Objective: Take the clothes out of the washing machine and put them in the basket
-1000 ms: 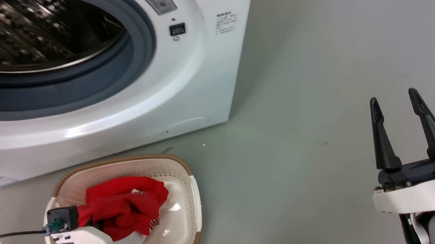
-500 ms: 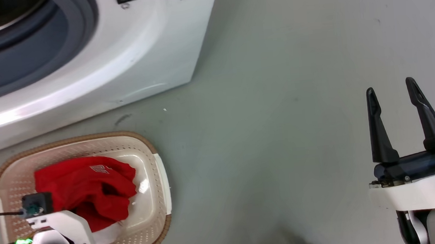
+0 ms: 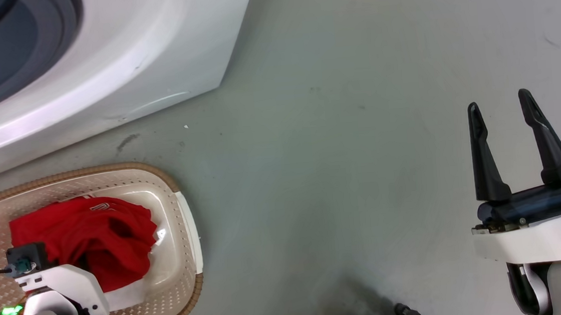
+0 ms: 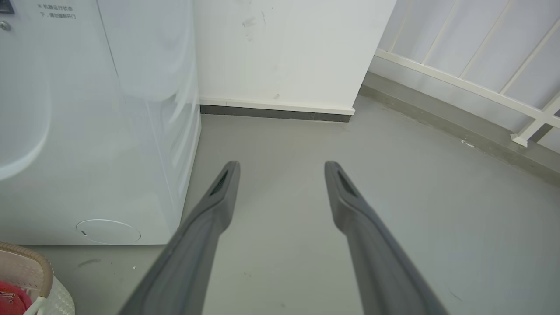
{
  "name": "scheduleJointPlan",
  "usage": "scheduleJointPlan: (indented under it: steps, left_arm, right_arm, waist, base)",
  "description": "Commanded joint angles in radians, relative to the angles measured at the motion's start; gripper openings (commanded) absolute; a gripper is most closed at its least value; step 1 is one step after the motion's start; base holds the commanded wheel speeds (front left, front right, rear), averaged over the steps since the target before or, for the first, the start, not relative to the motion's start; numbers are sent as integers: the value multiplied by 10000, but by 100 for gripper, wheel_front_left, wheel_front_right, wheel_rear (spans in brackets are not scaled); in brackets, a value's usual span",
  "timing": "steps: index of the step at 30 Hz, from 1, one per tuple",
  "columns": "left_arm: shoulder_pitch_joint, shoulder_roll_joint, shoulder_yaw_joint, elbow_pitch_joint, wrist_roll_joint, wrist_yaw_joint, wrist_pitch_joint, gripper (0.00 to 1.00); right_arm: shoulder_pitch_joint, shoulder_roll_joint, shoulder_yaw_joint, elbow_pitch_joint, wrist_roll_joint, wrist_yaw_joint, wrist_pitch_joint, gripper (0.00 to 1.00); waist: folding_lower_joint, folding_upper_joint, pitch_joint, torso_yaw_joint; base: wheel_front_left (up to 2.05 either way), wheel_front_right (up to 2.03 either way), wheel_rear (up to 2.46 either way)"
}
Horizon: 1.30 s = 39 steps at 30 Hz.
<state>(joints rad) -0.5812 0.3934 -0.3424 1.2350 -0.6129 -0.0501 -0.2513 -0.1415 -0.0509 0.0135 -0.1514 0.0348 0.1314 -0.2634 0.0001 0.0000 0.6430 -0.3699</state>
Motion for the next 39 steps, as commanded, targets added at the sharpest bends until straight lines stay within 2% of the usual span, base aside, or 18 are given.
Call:
scheduleJointPlan:
  steps: [1, 8, 13, 17, 21, 32, 39]
  left_arm:
    - [-4, -88, 67, 64, -85, -5, -71, 100]
    - [-26, -500, 284, -79, -289, -187, -140, 100]
    - [411, -632, 668, -1160, -111, -100, -151, 100]
    - [789, -629, 1242, -2898, 417, 99, -151, 100]
    - [1586, -878, 1928, -4917, 1266, 293, -140, 100]
    - [3861, -1969, 3372, -9667, 3471, 391, -142, 100]
    - [5264, -2576, 3644, -11481, 4364, -46, -142, 100]
  right_arm:
    - [-91, 12, -24, 47, 42, -14, -21, 100]
    - [-47, 11, -270, 260, -287, -14, -20, 100]
    - [-30, 11, -512, 493, -534, -14, -20, 100]
    - [194, 11, -763, 607, -618, -13, -20, 100]
    - [369, 9, -999, 718, -741, -13, -20, 100]
    - [1012, 8, -1281, 905, -1089, -14, -20, 100]
    - [1434, 12, -1305, 962, -1051, -14, -20, 100]
  waist:
    - [-1, 0, -125, 86]
    - [-1, 0, -1166, 700]
    - [-1, 0, -2193, 1244]
    - [-1, 0, -2999, 1708]
    - [-1, 0, -3735, 2188]
    - [-1, 0, -5244, 3057]
    - [-1, 0, -5793, 3404]
  base:
    - [0, 0, 0]
    - [0, 0, 0]
    - [0, 0, 0]
    - [0, 0, 0]
    - [0, 0, 0]
    - [0, 0, 0]
    - [0, 0, 0]
